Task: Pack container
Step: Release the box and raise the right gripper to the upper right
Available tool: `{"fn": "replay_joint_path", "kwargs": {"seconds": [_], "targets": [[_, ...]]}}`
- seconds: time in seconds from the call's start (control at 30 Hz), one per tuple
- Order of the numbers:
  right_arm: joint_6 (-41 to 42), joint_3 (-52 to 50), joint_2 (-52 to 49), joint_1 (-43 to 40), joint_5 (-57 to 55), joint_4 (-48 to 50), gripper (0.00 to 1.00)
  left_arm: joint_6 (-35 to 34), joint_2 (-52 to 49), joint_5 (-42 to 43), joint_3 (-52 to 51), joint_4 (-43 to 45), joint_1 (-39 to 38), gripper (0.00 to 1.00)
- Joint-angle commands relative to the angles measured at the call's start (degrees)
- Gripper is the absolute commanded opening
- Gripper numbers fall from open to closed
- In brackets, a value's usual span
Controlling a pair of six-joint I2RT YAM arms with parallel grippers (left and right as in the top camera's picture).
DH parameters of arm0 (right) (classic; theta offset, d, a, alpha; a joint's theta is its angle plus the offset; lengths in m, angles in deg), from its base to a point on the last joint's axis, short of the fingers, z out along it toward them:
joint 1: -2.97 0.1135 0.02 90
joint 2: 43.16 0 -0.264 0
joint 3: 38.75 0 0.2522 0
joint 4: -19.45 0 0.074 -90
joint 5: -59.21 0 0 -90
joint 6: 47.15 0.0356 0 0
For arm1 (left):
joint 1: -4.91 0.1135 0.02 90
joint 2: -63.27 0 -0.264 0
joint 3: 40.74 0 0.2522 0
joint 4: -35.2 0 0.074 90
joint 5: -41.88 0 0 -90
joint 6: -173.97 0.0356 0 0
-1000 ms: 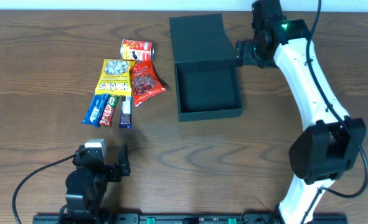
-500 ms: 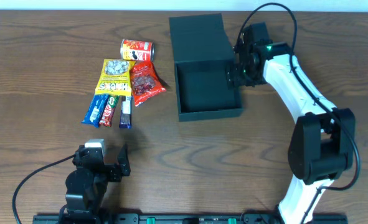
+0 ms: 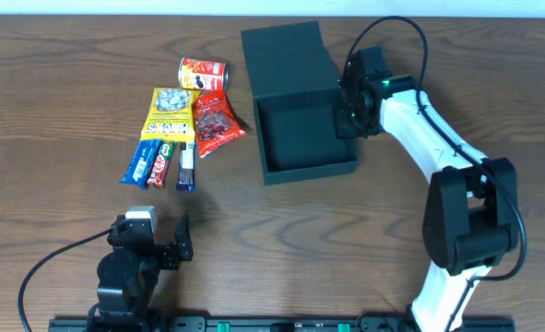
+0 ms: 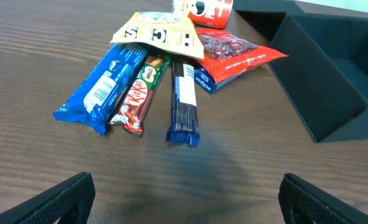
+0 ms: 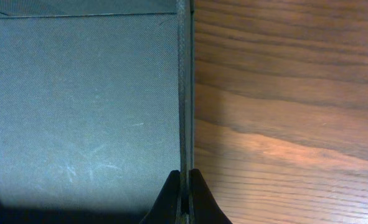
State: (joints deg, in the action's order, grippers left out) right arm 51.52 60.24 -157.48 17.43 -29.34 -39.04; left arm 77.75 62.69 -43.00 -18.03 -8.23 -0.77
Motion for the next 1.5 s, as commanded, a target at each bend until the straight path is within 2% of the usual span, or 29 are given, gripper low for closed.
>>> {"fn": "replay_joint_path", "kwargs": {"seconds": [0.0,0.13,0.3,0.5,0.53,0.57,0.63,0.8,0.93,1.1,1.47], "targets": [[5.4,-0.3,0.7,1.7,0.7,-0.1,0.02,-0.6,0.4,-0.8,-0.8,0.0,0.0,0.95],[11.4,-0.3,0.7,3.0,0.5,-0.9,0.02,-0.6,0.4,-0.8,-0.8,0.0,0.0,0.95],[15.1,-0.3,0.7,4.4,-0.8,-0.9,0.01,-0.6,0.4,-0.8,-0.8,0.0,0.0,0.96],[15.0,-0.3,0.7,5.5,-2.5,-0.9,0.02,-0.6,0.4,-0.8,-0.8,0.0,0.0,0.95],[14.8,-0.3,0.7,5.5,-2.5,-0.9,0.08,-0.6,0.4,-0.8,-0.8,0.0,0.0,0.95],[14.8,-0.3,0.7,5.5,-2.5,-0.9,0.3,-0.6,0.4,-0.8,-0.8,0.0,0.0,0.95],[13.1,-0.3,0.7,5.5,-2.5,-0.7,0.99,-0.6,0.4,-0.8,-0.8,0.0,0.0,0.95],[8.8,2.3,1.3,4.9,-2.5,-3.3,0.99,-0.6,0.4,-0.8,-0.8,0.0,0.0,0.95],[5.2,8.9,4.0,3.7,-2.5,-6.5,0.99,-0.6,0.4,-0.8,-0.8,0.0,0.0,0.95],[-2.4,15.7,7.4,1.8,-2.5,-5.8,0.99,-0.6,0.4,-0.8,-0.8,0.0,0.0,0.95],[-6.5,18.7,12.1,-1.4,-2.5,-0.9,0.99,-0.6,0.4,-0.8,-0.8,0.0,0.0,0.95]]}}
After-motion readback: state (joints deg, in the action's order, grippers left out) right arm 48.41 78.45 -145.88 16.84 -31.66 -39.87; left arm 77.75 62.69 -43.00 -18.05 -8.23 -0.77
